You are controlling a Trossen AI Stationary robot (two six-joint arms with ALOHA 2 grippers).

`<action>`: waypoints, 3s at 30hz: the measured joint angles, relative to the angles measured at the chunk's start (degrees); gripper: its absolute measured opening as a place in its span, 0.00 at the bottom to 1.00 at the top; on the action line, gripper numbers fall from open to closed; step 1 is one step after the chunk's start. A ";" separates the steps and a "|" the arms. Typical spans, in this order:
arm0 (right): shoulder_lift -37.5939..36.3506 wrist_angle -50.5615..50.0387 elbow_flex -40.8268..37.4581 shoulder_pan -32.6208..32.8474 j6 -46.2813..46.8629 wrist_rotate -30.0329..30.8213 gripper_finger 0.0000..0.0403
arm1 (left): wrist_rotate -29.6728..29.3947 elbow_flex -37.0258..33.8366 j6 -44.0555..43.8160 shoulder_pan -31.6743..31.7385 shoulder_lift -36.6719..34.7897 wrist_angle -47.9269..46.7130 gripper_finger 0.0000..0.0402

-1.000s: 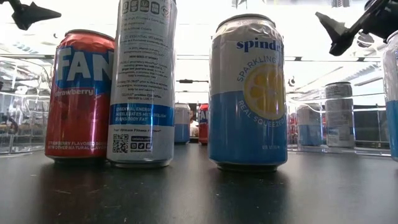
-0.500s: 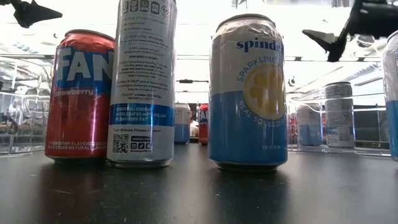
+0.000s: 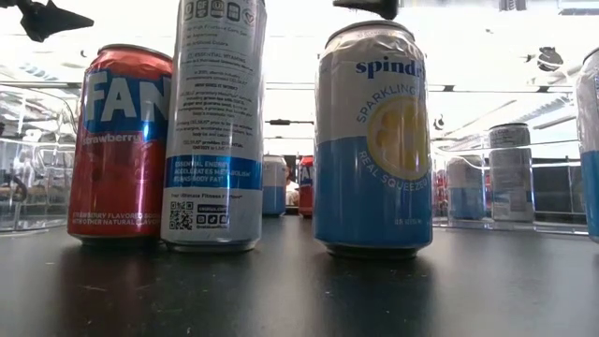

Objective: Sort soda cans
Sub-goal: Move the bottom left transparent bin to the center of the table

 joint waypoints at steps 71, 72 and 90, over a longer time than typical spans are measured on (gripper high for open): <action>69.64 -16.78 59.32 0.77 23.09 -6.53 0.94 | -0.42 0.00 0.07 0.00 0.00 -0.02 0.97; 69.98 -16.74 59.32 0.85 23.06 -6.53 0.94 | -0.42 0.00 0.06 -0.02 0.00 -0.02 0.97; 71.35 -17.84 59.38 1.57 24.37 -6.99 0.86 | -0.39 0.00 -0.06 0.00 -0.02 -0.02 0.97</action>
